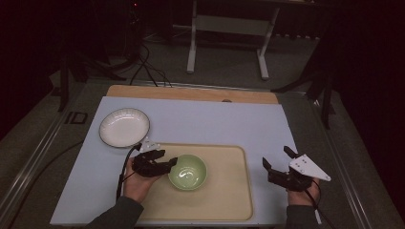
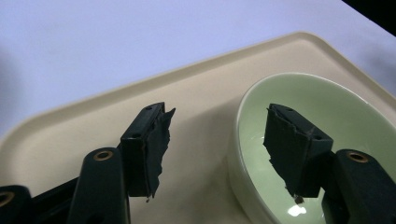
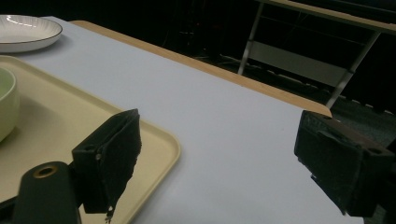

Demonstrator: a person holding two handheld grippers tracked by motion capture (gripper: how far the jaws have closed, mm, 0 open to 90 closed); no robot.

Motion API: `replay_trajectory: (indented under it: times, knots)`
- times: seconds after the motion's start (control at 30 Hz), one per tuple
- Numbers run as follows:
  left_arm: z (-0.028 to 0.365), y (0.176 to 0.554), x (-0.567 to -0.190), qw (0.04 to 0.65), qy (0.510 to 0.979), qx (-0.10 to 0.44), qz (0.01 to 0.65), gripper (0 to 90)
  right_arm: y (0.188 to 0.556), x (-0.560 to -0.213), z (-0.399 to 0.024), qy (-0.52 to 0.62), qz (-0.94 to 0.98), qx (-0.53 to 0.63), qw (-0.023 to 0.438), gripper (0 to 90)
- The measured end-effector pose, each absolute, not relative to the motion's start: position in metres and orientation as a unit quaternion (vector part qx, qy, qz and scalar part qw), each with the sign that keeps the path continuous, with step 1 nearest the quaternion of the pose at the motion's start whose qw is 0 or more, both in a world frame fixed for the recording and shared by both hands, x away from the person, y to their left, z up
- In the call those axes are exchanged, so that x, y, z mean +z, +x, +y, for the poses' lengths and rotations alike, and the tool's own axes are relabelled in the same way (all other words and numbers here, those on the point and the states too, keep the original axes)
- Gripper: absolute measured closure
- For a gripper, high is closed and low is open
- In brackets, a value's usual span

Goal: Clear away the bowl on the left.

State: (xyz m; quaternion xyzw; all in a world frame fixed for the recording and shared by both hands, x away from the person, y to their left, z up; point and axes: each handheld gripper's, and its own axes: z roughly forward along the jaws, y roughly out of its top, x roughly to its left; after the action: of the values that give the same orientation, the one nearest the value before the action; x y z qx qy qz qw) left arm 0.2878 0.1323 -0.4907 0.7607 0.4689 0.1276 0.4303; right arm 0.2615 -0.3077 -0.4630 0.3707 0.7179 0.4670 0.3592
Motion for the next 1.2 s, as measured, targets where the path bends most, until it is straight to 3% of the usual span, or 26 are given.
replay_trajectory:
  times: [0.53,0.93,1.2]
  knots:
    - [0.167,0.269,-0.464,0.414,0.757,0.248,0.441,34.7,0.261,-0.463,-0.309,0.371,0.716,0.47,0.36,14.3]
    - [0.225,0.259,-0.459,0.421,0.691,0.298,0.507,34.0,0.261,-0.463,-0.308,0.372,0.715,0.469,0.36,14.4]
    - [0.247,0.254,-0.46,0.417,0.674,0.323,0.517,31.3,0.261,-0.463,-0.308,0.374,0.716,0.468,0.358,14.3]
